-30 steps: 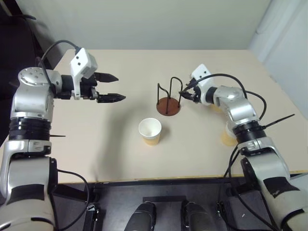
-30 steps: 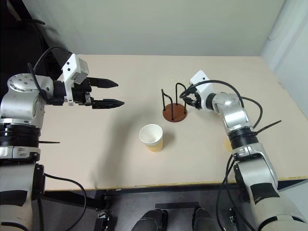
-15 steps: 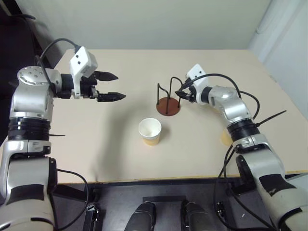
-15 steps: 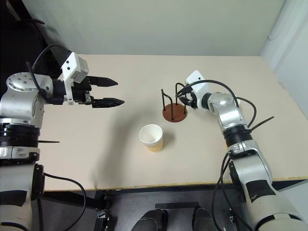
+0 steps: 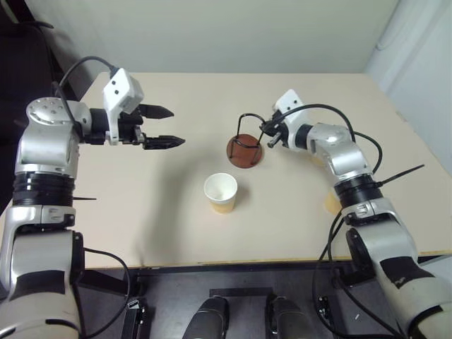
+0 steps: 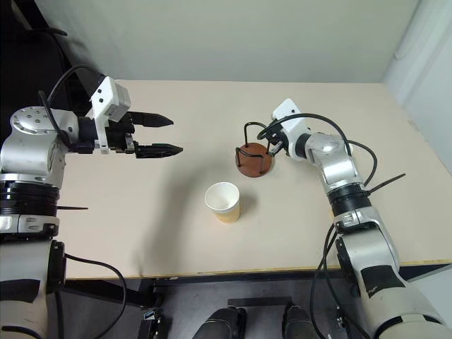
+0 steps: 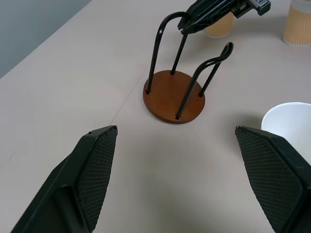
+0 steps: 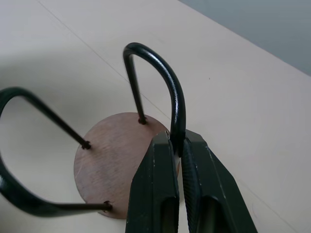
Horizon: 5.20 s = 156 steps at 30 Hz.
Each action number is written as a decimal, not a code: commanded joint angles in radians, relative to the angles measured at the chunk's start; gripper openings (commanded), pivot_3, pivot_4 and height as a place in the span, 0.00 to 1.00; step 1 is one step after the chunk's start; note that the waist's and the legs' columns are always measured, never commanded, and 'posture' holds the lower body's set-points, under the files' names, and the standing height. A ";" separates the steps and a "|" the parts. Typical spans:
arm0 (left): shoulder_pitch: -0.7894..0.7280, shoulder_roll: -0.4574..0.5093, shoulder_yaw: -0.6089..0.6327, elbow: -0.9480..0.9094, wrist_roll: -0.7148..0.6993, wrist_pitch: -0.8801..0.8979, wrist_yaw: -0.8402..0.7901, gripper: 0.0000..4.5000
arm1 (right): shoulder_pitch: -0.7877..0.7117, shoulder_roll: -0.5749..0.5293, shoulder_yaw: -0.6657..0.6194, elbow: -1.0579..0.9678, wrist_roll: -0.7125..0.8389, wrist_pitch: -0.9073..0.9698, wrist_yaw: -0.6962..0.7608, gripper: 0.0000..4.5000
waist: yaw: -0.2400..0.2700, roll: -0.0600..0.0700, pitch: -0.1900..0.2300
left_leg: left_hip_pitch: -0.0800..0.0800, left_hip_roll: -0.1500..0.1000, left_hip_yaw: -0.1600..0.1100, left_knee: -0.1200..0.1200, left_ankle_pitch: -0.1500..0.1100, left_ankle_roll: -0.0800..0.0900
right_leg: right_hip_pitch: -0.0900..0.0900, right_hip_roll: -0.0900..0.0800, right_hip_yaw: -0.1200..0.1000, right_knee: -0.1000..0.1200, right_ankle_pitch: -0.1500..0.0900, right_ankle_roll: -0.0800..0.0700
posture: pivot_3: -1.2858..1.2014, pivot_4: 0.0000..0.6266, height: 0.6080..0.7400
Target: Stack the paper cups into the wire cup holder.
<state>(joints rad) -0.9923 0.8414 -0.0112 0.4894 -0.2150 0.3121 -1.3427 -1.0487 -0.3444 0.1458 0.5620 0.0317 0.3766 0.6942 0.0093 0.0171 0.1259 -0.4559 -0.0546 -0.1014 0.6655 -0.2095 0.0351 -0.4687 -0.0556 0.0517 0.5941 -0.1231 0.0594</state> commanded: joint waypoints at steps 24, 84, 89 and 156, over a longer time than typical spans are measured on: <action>-0.093 -0.038 0.000 0.110 0.020 -0.081 -0.030 0.93 | 0.156 -0.369 -0.030 -0.577 0.221 0.573 0.320 0.00 | -0.003 0.000 0.000 | 0.000 0.001 0.000 -0.001 0.005 0.000 | 0.000 0.001 0.000 0.001 0.000 0.001 | 0.52 0.24 1.00; -0.047 -0.032 0.008 0.047 0.010 -0.045 -0.047 0.93 | 0.046 -0.433 0.216 -0.496 0.144 0.391 0.591 0.00 | -0.003 0.000 0.000 | 0.000 0.001 0.000 -0.001 0.006 0.002 | 0.000 0.001 0.000 0.001 0.000 0.001 | 0.52 0.24 1.00; -0.046 -0.031 0.009 0.045 0.009 -0.042 -0.045 0.93 | 0.046 -0.423 0.231 -0.471 0.109 0.351 0.584 0.11 | -0.003 0.000 0.000 | 0.000 0.001 0.000 -0.001 0.006 0.002 | 0.000 0.001 0.000 0.001 0.000 0.001 | 0.52 0.24 1.00; -0.016 -0.090 -0.059 -0.053 -0.022 -0.071 -0.160 0.93 | -0.195 -0.393 0.258 0.524 -0.482 -0.645 0.294 0.57 | -0.001 0.000 0.000 | 0.000 0.001 0.000 -0.001 0.004 -0.001 | 0.001 0.000 0.000 0.000 0.005 0.002 | 0.52 0.24 1.00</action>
<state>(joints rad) -0.9967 0.7323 -0.0819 0.4605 -0.2321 0.2595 -1.4956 -1.2005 -0.7320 0.4099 1.0930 -0.4444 -0.2543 0.9947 0.0087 0.0170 0.1259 -0.4555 -0.0535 -0.1011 0.6642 -0.2059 0.0341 -0.4682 -0.0559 0.0520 0.5937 -0.1176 0.0617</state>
